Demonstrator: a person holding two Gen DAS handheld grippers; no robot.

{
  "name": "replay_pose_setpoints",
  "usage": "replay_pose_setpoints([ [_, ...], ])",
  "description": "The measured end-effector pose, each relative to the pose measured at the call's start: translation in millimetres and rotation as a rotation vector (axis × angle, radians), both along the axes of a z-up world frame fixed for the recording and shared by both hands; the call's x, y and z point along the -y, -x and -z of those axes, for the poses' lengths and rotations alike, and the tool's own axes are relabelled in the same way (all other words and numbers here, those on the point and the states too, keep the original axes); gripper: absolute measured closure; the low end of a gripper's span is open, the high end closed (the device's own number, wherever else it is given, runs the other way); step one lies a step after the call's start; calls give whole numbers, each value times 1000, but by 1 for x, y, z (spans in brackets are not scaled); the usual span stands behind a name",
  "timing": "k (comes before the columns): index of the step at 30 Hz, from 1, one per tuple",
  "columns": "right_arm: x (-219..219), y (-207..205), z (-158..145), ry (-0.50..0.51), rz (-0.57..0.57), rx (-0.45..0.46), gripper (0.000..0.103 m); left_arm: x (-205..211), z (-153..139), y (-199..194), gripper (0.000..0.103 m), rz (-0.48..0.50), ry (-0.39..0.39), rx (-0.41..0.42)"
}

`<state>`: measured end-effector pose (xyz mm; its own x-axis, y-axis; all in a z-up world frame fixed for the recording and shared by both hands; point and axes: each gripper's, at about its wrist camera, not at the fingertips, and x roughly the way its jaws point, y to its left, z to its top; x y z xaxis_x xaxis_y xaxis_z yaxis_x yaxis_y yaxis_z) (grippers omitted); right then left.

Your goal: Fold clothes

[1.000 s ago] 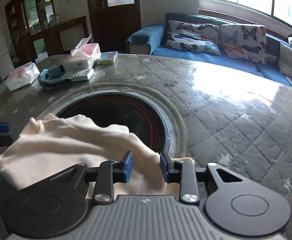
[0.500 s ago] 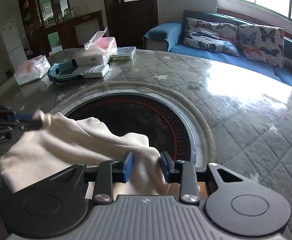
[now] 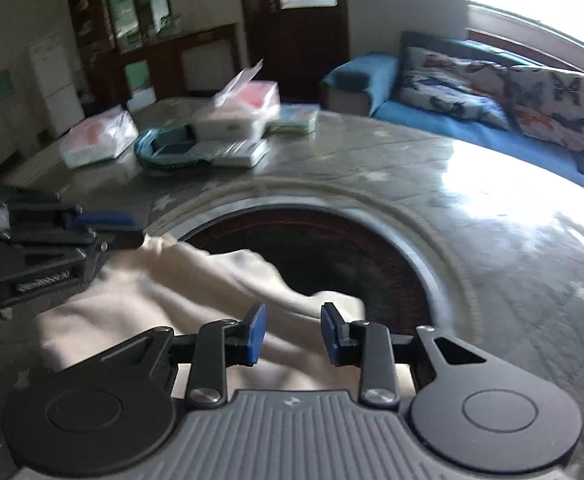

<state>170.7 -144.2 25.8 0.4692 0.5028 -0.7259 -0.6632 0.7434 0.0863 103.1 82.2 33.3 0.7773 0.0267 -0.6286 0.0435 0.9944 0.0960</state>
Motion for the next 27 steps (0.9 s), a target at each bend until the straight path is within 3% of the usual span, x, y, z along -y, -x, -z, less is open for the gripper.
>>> replay_pose_setpoints([
  [4, -17, -14, 14, 12, 60, -11, 70, 14, -3, 4, 91, 85, 71, -35],
  [8, -11, -22, 7, -31, 110, -31, 70, 33, 7, 5, 91, 155, 50, -77],
  [13, 11, -9, -10, -8, 58, -15, 70, 34, 17, 5, 87, 143, 44, -104],
  [19, 48, 12, -27, 15, 45, -32, 80, 49, 1, 20, 88, 192, 109, -71],
  [27, 65, 20, -3, 89, 80, -74, 83, 107, 11, 37, 90, 368, 110, -95],
])
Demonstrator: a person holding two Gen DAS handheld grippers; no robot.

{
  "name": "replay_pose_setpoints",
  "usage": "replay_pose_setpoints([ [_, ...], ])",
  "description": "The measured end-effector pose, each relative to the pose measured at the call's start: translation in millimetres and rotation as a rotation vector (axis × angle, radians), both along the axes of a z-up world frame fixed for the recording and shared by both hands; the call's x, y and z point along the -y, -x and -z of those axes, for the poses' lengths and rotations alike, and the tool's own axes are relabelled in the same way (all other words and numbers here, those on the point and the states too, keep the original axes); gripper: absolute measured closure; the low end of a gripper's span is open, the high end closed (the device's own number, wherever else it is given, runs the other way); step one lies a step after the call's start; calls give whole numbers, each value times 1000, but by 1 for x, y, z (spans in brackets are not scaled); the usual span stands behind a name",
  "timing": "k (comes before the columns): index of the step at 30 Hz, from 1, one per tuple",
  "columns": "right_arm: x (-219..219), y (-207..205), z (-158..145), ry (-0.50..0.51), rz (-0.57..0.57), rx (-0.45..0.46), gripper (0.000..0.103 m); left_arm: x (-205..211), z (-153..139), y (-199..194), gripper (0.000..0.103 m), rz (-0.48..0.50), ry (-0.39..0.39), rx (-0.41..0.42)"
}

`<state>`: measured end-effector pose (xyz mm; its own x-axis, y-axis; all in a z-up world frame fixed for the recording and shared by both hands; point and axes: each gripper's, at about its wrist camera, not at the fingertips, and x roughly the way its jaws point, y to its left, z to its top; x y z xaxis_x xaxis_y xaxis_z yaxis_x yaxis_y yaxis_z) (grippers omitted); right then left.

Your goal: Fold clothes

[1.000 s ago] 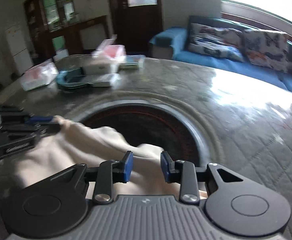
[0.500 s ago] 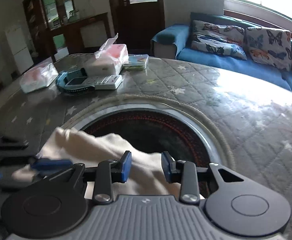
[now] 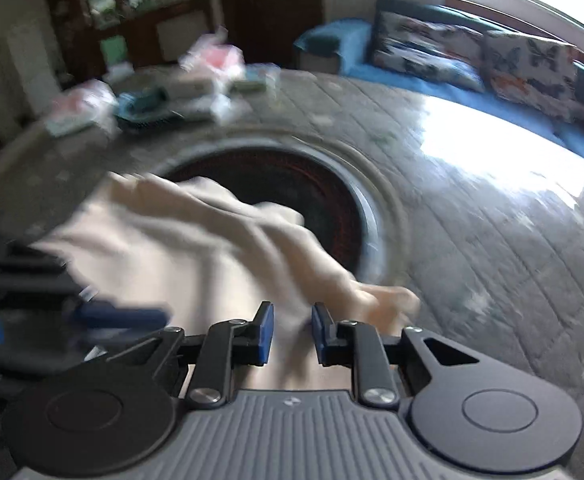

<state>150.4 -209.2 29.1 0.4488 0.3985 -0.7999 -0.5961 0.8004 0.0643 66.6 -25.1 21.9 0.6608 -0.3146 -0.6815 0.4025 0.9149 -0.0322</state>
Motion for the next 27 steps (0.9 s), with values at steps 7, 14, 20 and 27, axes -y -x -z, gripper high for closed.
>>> replay_pose_setpoints([
  [7, 26, -9, -10, -108, 62, -10, 82, 2, -10, 14, 89, 44, -11, 59],
  [14, 29, -19, 3, -94, 106, -26, 79, 27, -4, 10, 89, 124, 24, 52],
  [20, 27, -16, 2, -69, 109, 42, 101, 40, 10, 8, 89, 165, 20, 21],
  [27, 25, -24, 10, -40, 125, 57, 102, 38, 13, 5, 88, 155, 39, 13],
])
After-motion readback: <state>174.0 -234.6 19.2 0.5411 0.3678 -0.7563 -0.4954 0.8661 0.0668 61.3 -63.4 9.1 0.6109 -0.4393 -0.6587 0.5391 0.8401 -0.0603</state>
